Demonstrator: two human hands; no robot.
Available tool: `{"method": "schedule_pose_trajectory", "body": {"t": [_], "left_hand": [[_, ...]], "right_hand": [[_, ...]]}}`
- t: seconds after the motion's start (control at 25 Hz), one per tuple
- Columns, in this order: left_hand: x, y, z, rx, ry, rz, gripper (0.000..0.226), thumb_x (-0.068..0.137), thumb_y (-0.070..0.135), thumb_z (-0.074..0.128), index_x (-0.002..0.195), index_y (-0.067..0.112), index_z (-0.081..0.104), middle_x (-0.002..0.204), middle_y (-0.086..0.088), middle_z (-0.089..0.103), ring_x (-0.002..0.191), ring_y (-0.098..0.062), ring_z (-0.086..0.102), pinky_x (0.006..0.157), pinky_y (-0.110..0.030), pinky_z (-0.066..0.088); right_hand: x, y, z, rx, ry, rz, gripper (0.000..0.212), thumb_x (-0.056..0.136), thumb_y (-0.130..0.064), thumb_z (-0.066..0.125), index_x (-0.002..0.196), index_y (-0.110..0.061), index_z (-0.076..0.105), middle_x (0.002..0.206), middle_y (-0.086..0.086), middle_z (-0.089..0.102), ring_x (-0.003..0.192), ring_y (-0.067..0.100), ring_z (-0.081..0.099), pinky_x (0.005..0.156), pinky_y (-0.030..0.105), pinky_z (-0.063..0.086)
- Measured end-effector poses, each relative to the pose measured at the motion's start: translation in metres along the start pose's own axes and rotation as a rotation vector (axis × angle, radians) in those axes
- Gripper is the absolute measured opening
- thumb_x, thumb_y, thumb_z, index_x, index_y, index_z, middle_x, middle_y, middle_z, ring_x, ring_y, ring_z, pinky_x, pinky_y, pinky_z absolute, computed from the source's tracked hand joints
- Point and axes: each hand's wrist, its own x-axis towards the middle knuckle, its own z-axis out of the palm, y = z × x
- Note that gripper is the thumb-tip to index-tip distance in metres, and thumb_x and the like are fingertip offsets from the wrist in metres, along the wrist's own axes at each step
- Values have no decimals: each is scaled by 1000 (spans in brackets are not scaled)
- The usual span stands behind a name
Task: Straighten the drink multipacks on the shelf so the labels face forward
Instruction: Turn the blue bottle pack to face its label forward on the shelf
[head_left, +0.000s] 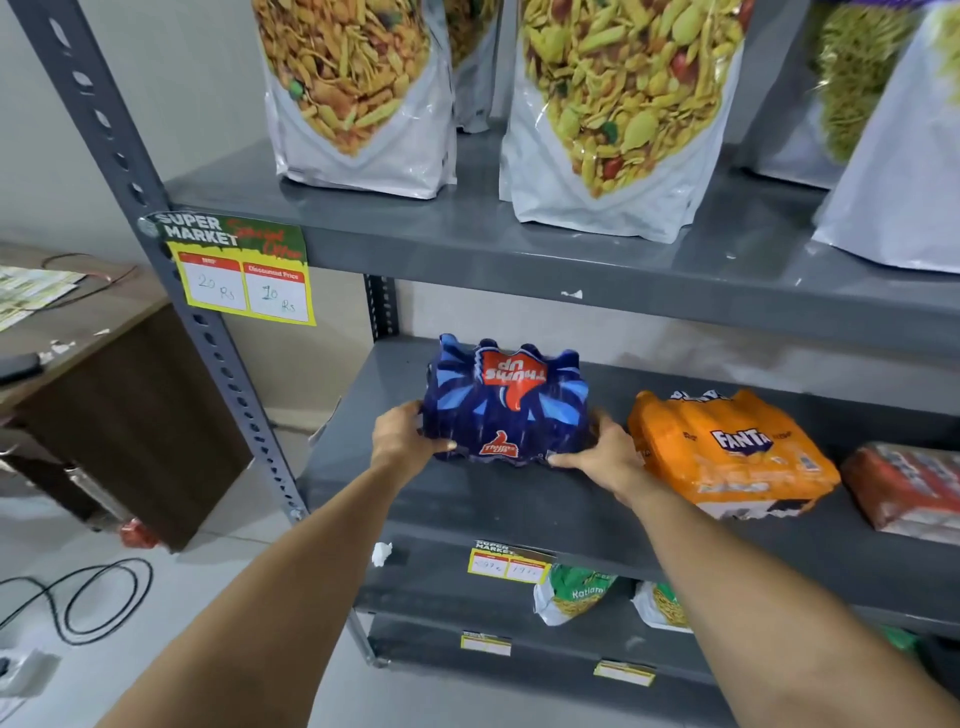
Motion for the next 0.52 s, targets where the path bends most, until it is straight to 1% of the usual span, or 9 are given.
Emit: {"method": "schedule_pose_trajectory", "body": {"t": [0.08, 0.12, 0.2, 0.24, 0.28, 0.32, 0.36, 0.44, 0.52], "left_hand": [[0, 0, -2, 162, -5, 11, 46, 67, 33, 85, 105, 16, 67, 98, -2, 72, 85, -23, 66, 74, -33, 55], [1, 3, -3, 309, -35, -7, 41, 71, 42, 80, 100, 16, 67, 87, -1, 69, 77, -23, 63, 65, -32, 52], [0, 16, -3, 537, -120, -87, 41, 81, 54, 64, 91, 14, 61, 71, 0, 58, 65, -21, 56, 54, -30, 43], [0, 23, 0, 562, -150, -112, 41, 85, 54, 58, 90, 13, 58, 69, -1, 54, 64, -21, 55, 53, -30, 41], [-1, 30, 6, 524, -159, -121, 39, 89, 50, 55, 90, 12, 56, 70, -1, 53, 66, -21, 54, 54, -31, 41], [-1, 34, 12, 448, -152, -127, 35, 91, 45, 53, 92, 10, 57, 74, -3, 56, 69, -23, 56, 57, -32, 44], [-2, 36, 18, 343, -129, -152, 33, 92, 39, 51, 94, 7, 59, 81, -6, 61, 75, -26, 59, 62, -34, 47], [-7, 35, 23, 87, -59, -238, 36, 93, 37, 48, 99, 5, 63, 99, -13, 68, 87, -31, 63, 72, -36, 51], [-13, 33, 28, -259, -102, -263, 51, 92, 51, 45, 118, 11, 62, 118, -13, 65, 103, -32, 62, 89, -37, 50]], "right_hand": [[7, 3, -9, 21, -70, 62, 65, 63, -15, 89, 117, -21, 53, 111, -10, 60, 103, 13, 59, 91, 31, 50], [13, 3, -15, 85, -91, 104, 53, 69, -5, 82, 115, -15, 55, 112, -6, 64, 106, 17, 61, 94, 35, 52], [26, -6, -26, 283, -33, 216, 38, 81, 7, 57, 117, -5, 59, 113, 12, 68, 102, 27, 64, 90, 42, 55], [31, -14, -28, 422, 20, 268, 32, 87, 3, 51, 116, -4, 60, 111, 17, 67, 95, 27, 64, 85, 41, 55], [35, -22, -27, 558, 47, 295, 23, 94, -8, 48, 112, -8, 62, 107, 16, 66, 89, 25, 63, 82, 39, 53], [37, -28, -24, 650, 36, 303, 21, 99, -22, 47, 107, -12, 64, 103, 12, 66, 86, 22, 62, 80, 37, 51], [40, -31, -19, 684, -5, 301, 28, 101, -34, 43, 103, -16, 65, 102, 8, 67, 88, 21, 62, 82, 37, 50], [41, -32, -10, 654, -41, 295, 38, 102, -43, 34, 97, -22, 65, 103, 3, 69, 98, 21, 63, 91, 39, 49], [40, -30, -6, 613, 31, 270, 41, 103, -44, 32, 91, -22, 65, 98, 3, 69, 99, 22, 62, 96, 39, 47]]}}
